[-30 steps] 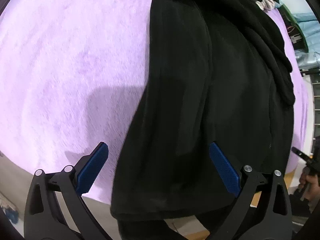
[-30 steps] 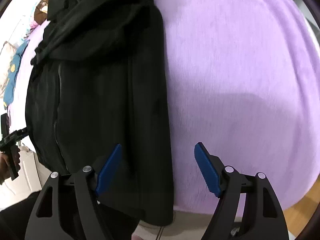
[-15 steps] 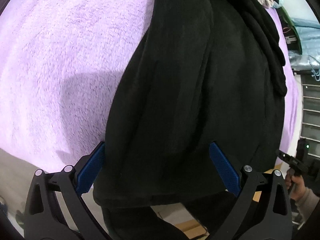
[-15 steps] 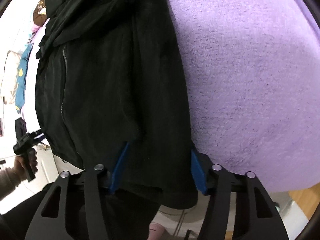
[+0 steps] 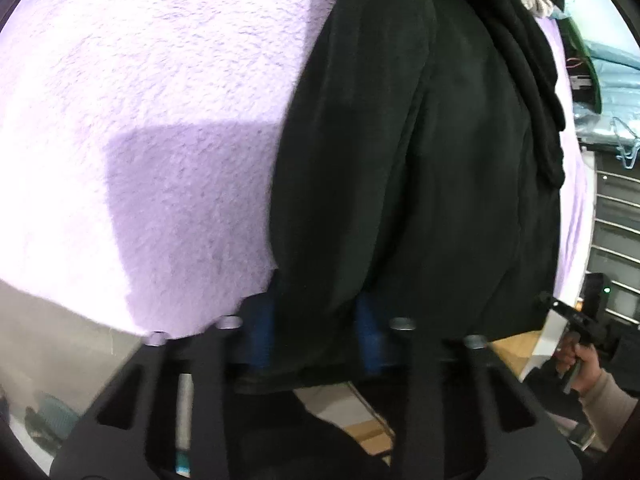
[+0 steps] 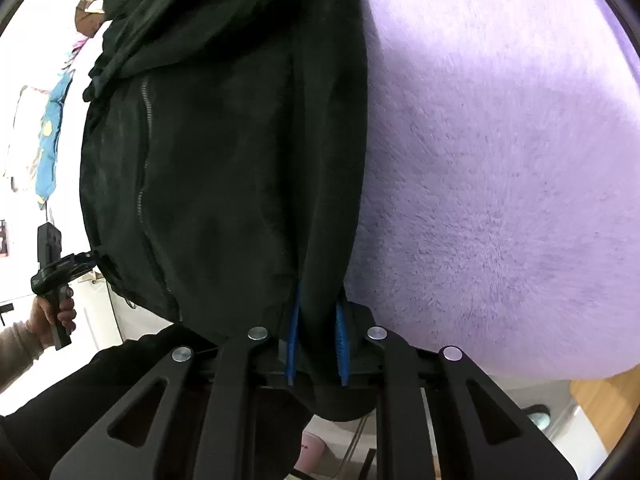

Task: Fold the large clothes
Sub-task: 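Grasp the jacket edge with the left tool while the right tool grasps and lifts it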

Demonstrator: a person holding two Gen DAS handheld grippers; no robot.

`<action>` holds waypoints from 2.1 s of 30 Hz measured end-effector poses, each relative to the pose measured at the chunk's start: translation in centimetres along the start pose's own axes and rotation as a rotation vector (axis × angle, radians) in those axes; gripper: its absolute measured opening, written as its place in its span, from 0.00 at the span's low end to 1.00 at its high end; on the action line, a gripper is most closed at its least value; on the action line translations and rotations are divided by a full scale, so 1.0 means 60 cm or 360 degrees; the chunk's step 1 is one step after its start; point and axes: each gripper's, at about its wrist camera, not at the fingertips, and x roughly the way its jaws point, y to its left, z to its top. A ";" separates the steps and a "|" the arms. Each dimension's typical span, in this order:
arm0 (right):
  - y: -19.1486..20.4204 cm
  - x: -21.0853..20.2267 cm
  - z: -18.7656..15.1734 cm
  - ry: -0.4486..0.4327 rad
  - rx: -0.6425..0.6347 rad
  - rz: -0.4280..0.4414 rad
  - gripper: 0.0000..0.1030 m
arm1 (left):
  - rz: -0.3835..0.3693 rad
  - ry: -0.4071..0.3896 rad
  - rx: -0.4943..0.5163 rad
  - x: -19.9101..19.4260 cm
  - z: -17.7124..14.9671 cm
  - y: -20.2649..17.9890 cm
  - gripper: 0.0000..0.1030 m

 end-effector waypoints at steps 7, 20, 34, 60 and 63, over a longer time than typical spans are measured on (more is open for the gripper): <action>0.029 -0.064 0.012 -0.0079 -0.0004 0.0130 0.09 | -0.0092 0.0088 0.0084 -0.049 0.013 -0.034 0.10; 0.089 -0.238 0.134 -0.0363 -0.0147 0.0229 0.08 | -0.0305 -0.0064 0.0110 -0.215 0.138 -0.132 0.10; 0.127 -0.344 0.339 -0.0657 -0.0241 0.0252 0.08 | -0.0370 -0.0293 0.0173 -0.327 0.346 -0.217 0.10; 0.073 -0.143 0.734 -0.0575 -0.0019 0.0143 0.08 | -0.0095 -0.0127 -0.0137 -0.169 0.706 -0.167 0.15; 0.068 -0.122 0.756 -0.0557 0.0026 0.0121 0.08 | -0.0074 -0.0113 -0.0152 -0.154 0.731 -0.163 0.15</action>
